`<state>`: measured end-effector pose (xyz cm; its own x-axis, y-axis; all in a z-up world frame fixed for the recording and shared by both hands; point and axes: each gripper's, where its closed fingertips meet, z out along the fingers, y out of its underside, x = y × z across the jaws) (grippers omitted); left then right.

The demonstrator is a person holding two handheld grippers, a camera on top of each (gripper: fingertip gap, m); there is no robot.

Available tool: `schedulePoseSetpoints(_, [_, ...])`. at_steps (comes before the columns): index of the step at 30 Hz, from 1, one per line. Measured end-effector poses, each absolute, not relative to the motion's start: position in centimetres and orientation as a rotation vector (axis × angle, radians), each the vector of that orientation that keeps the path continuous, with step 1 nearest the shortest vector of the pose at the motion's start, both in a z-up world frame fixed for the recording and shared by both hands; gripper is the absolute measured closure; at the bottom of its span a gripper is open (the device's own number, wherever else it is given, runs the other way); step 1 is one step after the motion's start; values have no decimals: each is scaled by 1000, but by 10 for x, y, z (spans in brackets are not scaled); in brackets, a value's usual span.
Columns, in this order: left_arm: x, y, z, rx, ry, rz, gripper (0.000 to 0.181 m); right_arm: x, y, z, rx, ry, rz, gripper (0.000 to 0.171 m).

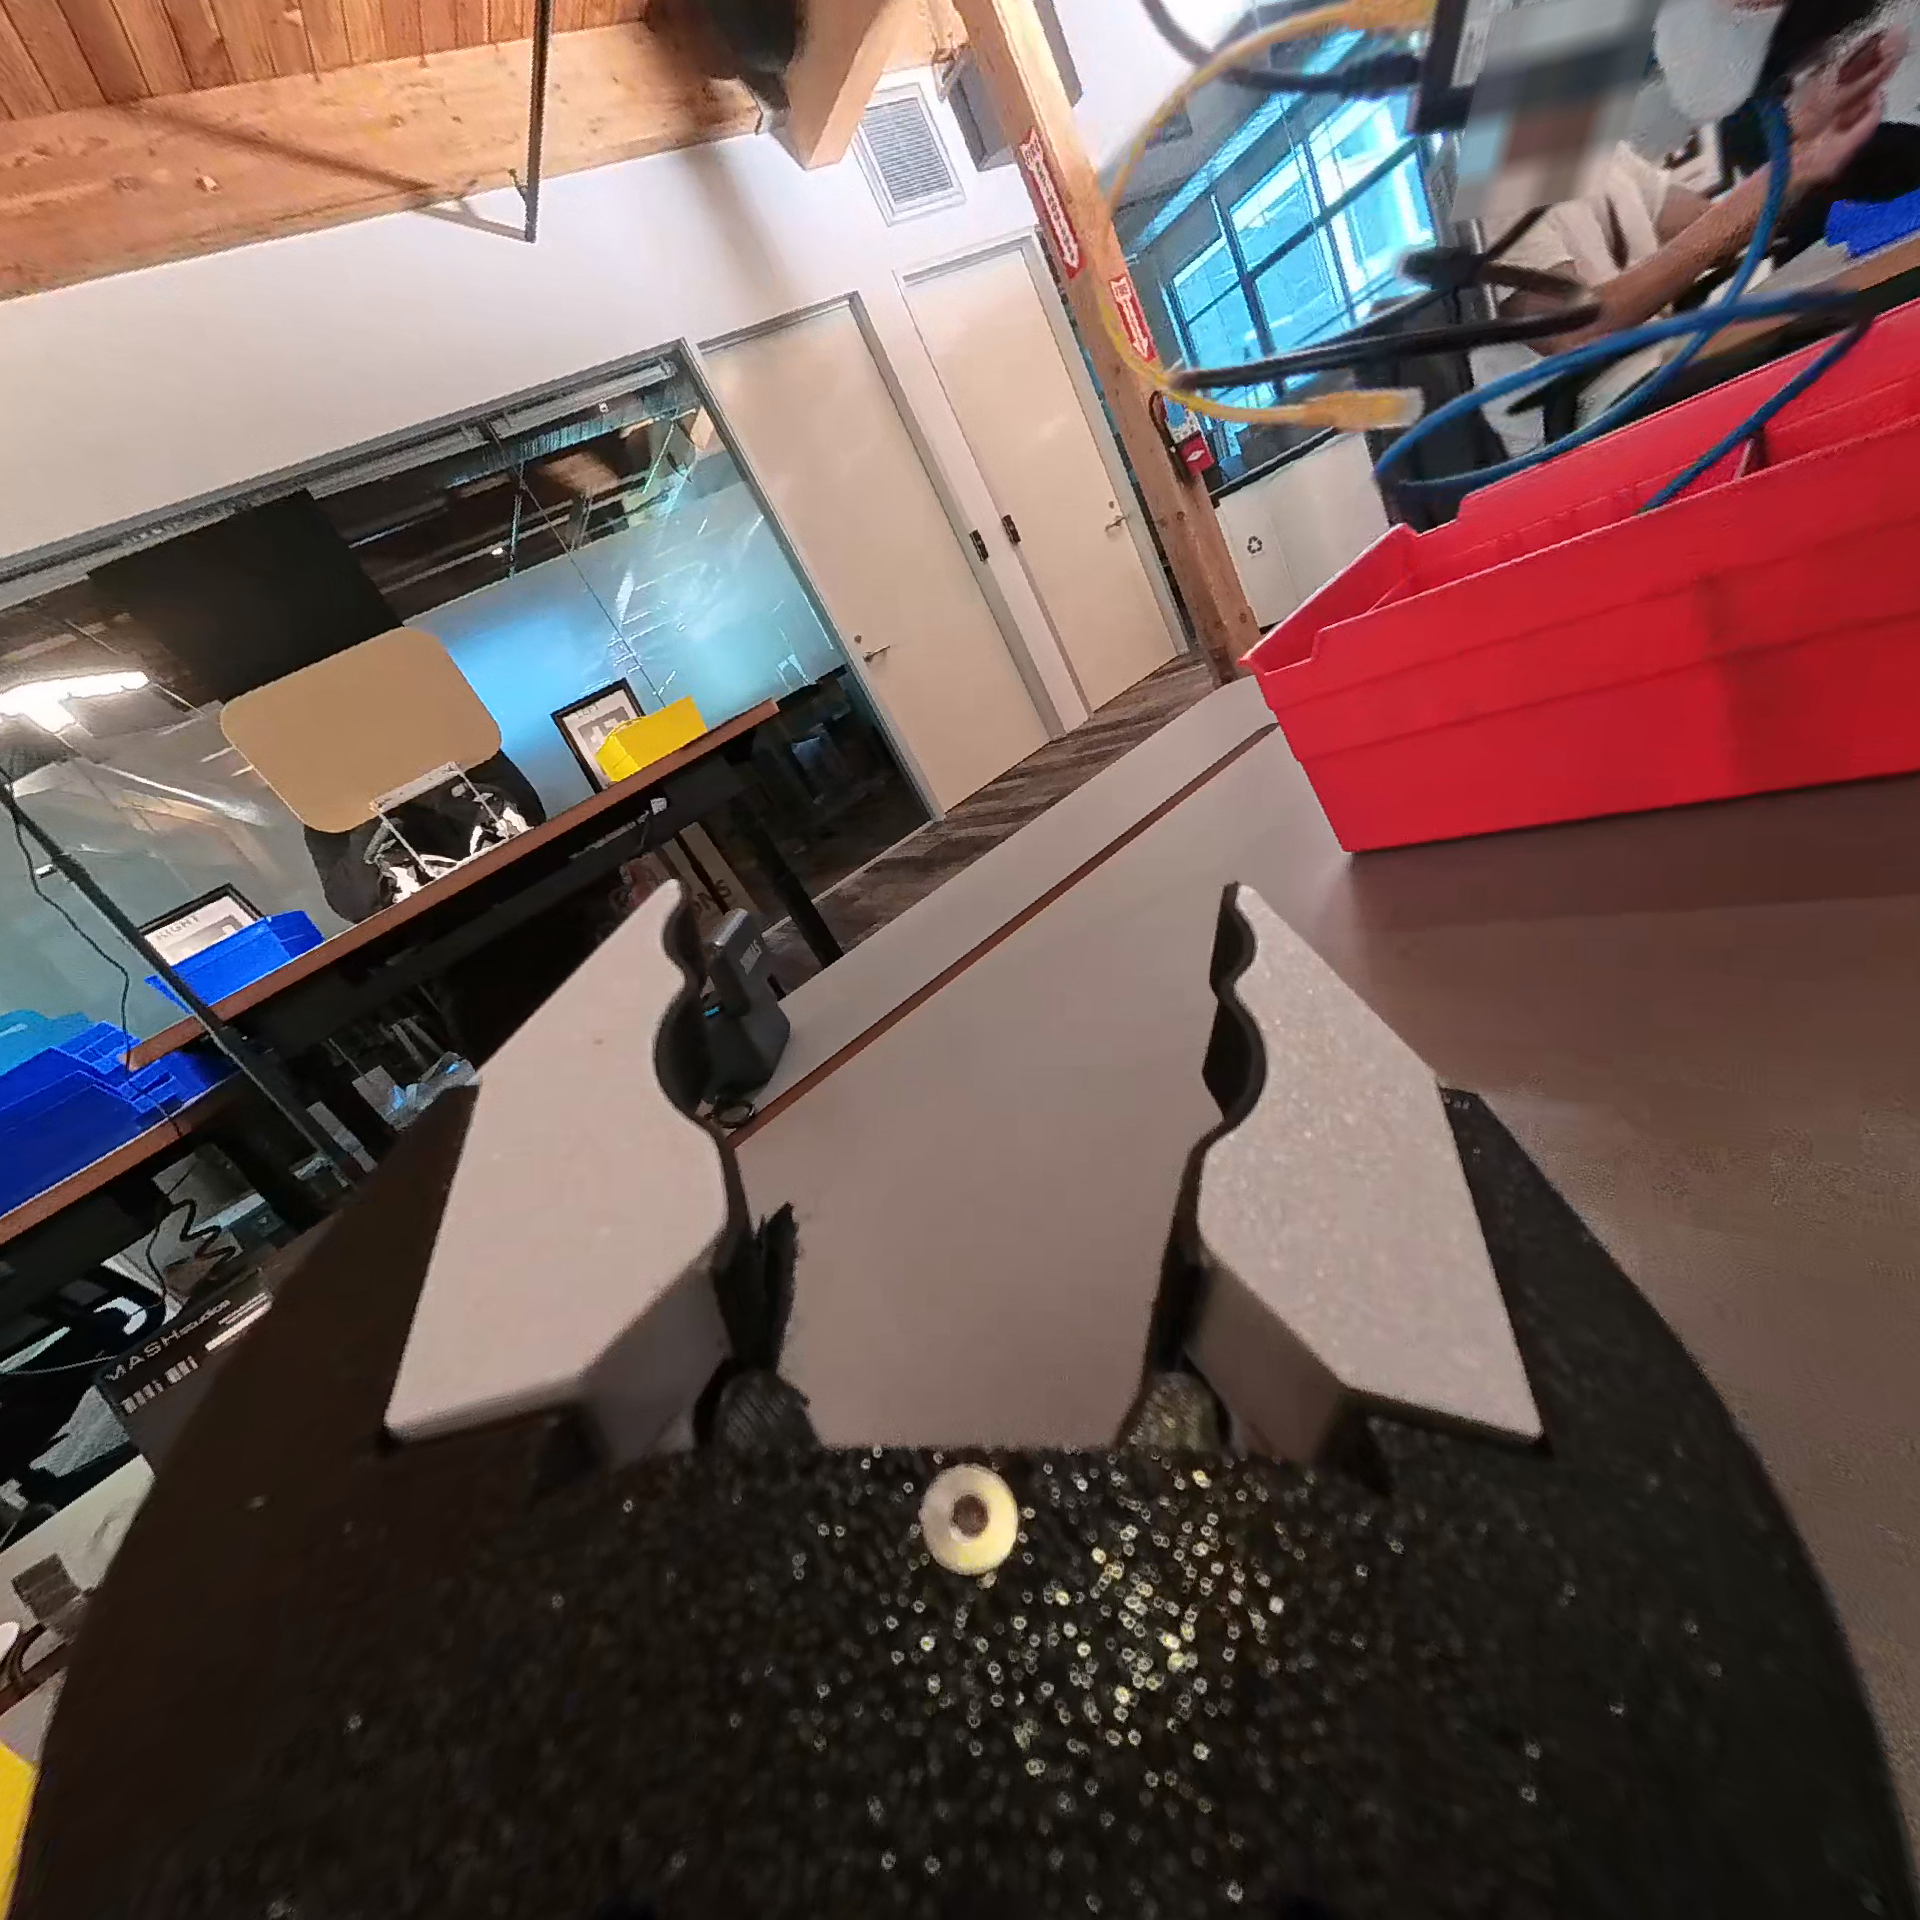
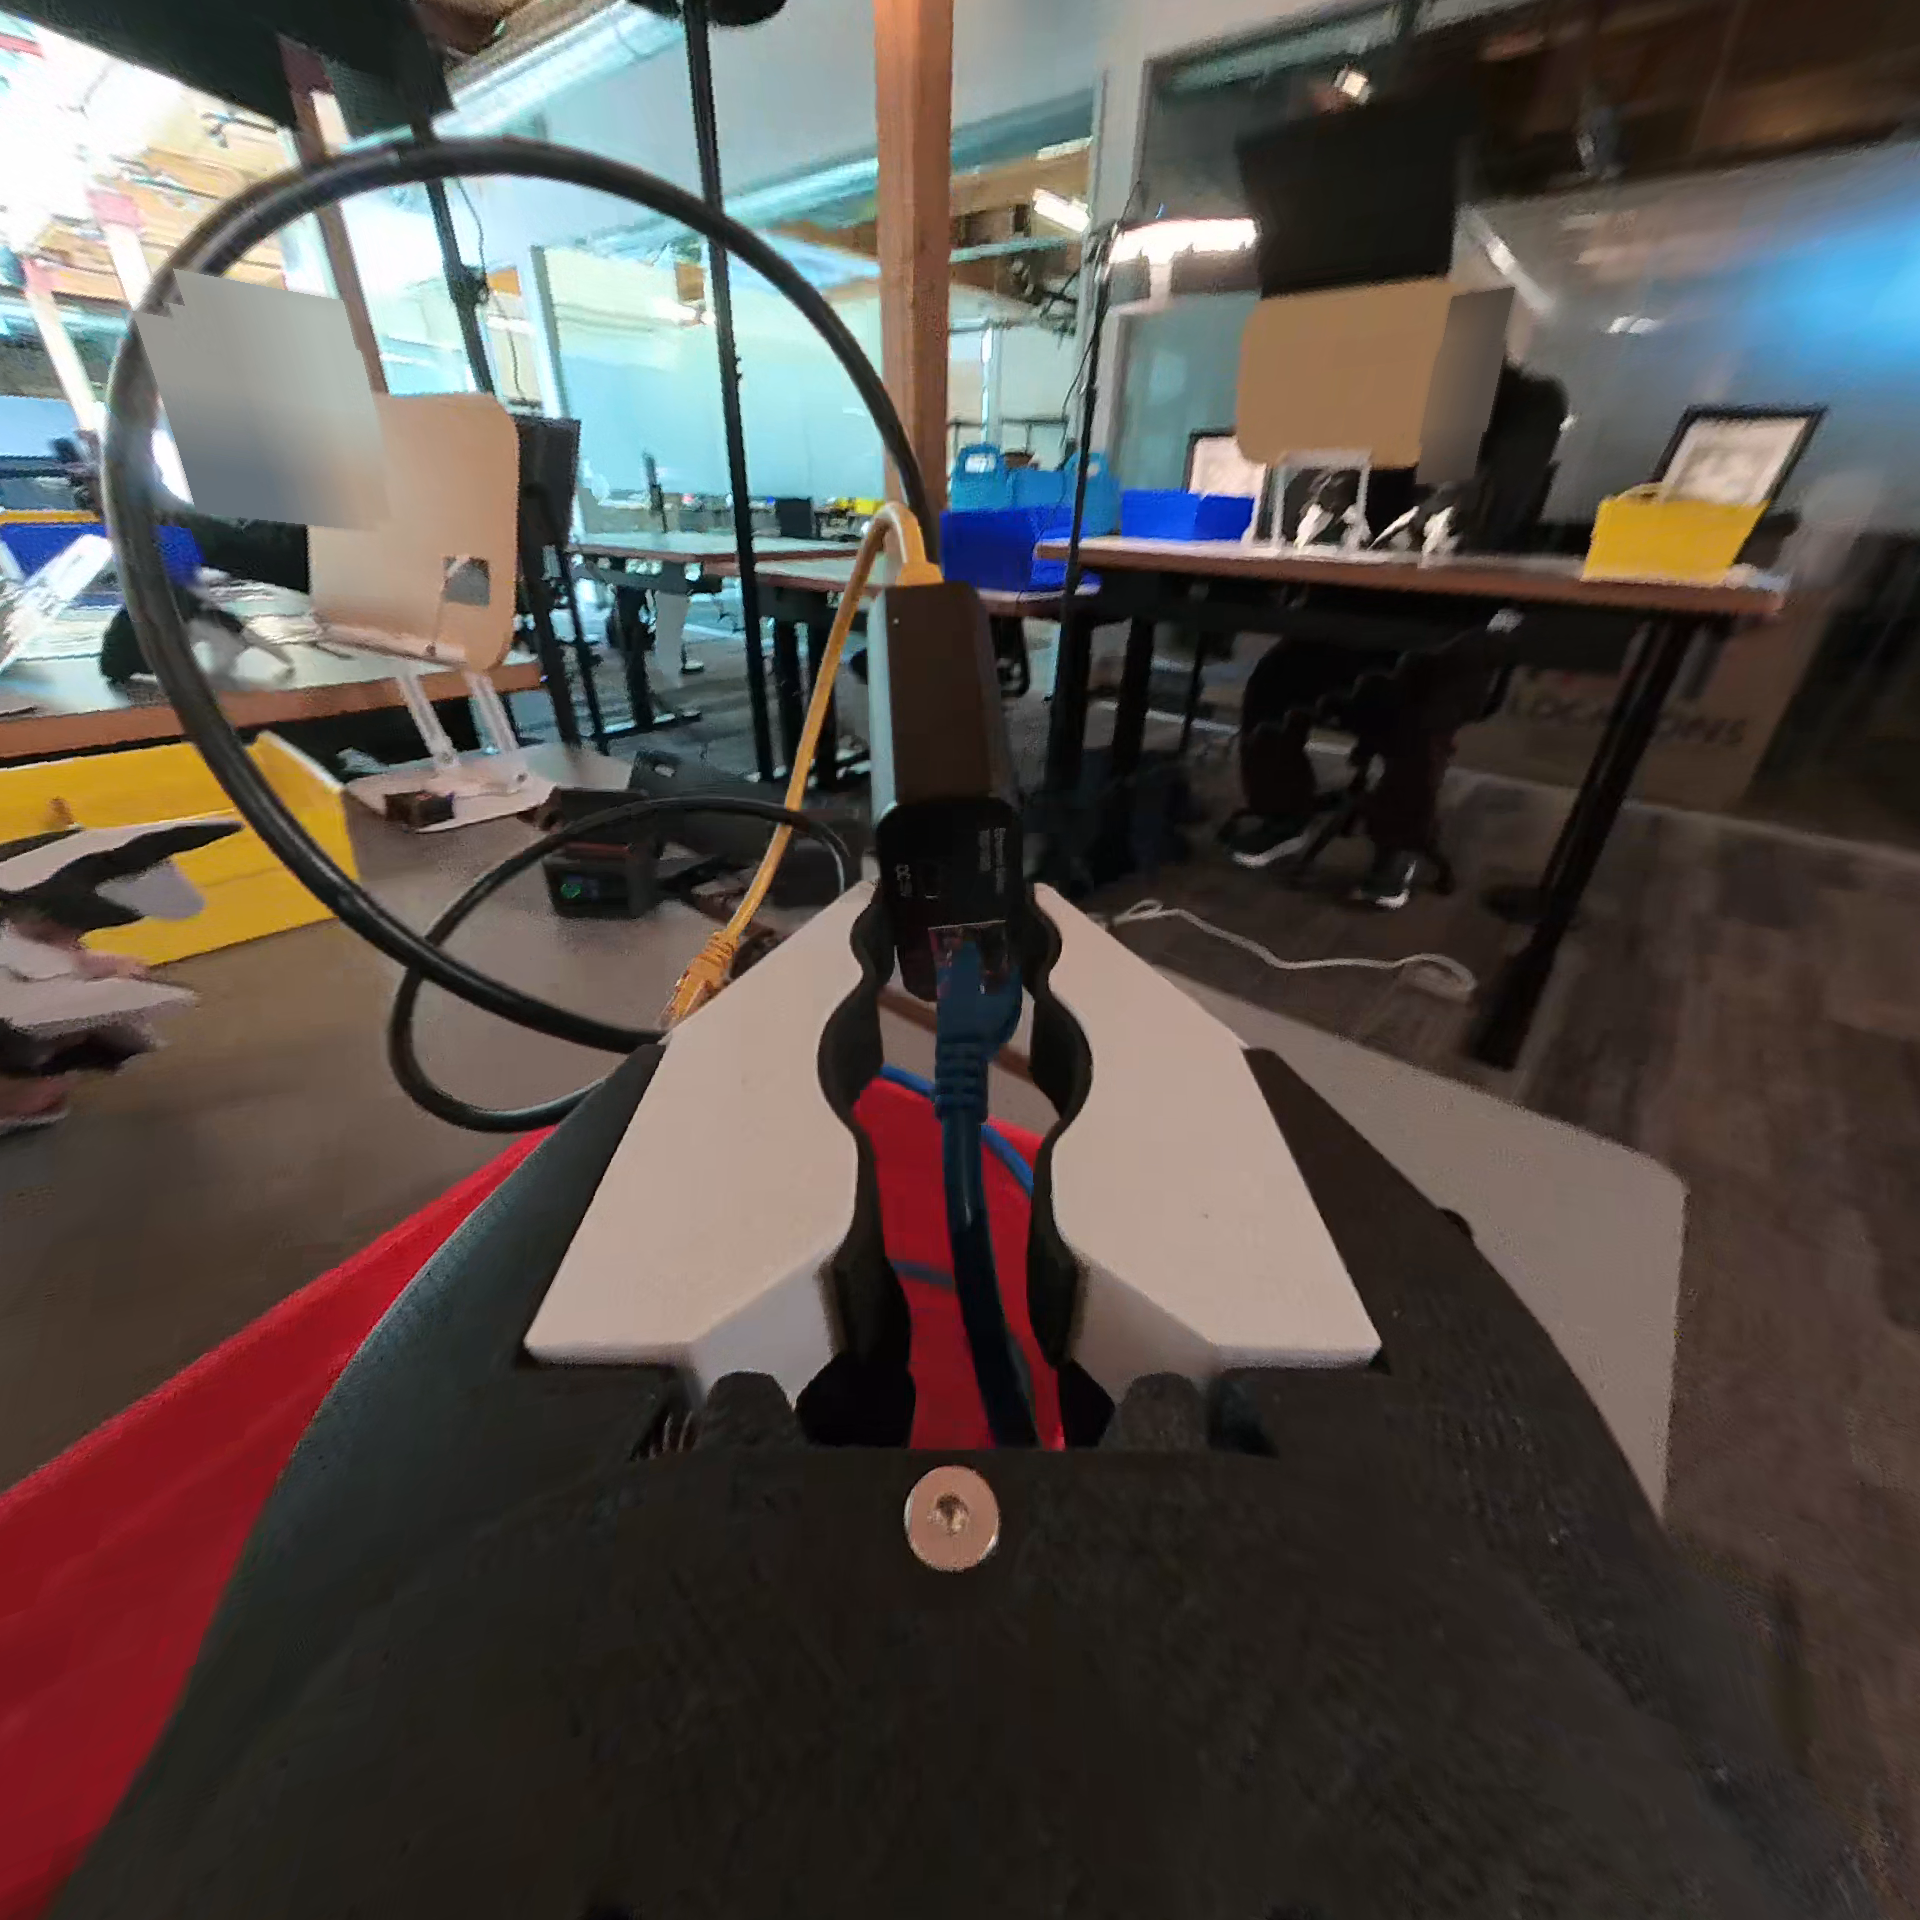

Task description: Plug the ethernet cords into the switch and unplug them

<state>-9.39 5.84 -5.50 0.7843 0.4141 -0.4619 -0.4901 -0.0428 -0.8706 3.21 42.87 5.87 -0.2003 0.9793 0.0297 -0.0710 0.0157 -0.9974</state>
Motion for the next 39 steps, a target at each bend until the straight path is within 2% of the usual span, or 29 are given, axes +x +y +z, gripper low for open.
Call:
schedulePoseSetpoints(5, [-93, 59, -56, -1446, 69, 728, 87, 40, 429, 20, -1149, -1588, 1205, 149])
schedulePoseSetpoints(12, [-91, 61, -58, -1459, 78, 718, 87, 43, 412, -47, -1193, -2200, 578, 150])
schedulePoseSetpoints(15, [-94, 61, -58, -1460, 64, 741, 96, 42, 415, -71, -1179, -2387, 242, 149])
schedulePoseSetpoints(20, [-92, 62, -60, -1469, 80, 748, 97, 37, 420, -103, -1194, -2576, -134, 150])
schedulePoseSetpoints(25, [-88, 65, -62, -1480, 120, 768, 97, 30, 420, -126, -1285, -2658, -256, 149])
schedulePoseSetpoints(29, [-85, 67, -65, -1495, 161, 792, 96, 39, 407, -120, -1488, -2691, -192, 117])
schedulePoseSetpoints(32, [-83, 69, -65, -1494, 177, 797, 96, 44, 408, -103, -1530, -2646, -218, 110])
schedulePoseSetpoints(35, [-82, 70, -66, -1499, 184, 792, 96, 32, 395, -88, -1423, -2622, -112, 123])
schedulePoseSetpoints(37, [-82, 70, -67, -1502, 189, 793, 96, 30, 387, -86, -1326, -2641, -103, 144])
schedulePoseSetpoints(39, [-82, 71, -68, -1504, 194, 795, 96, 29, 389, -89, -1275, -2633, -179, 145])
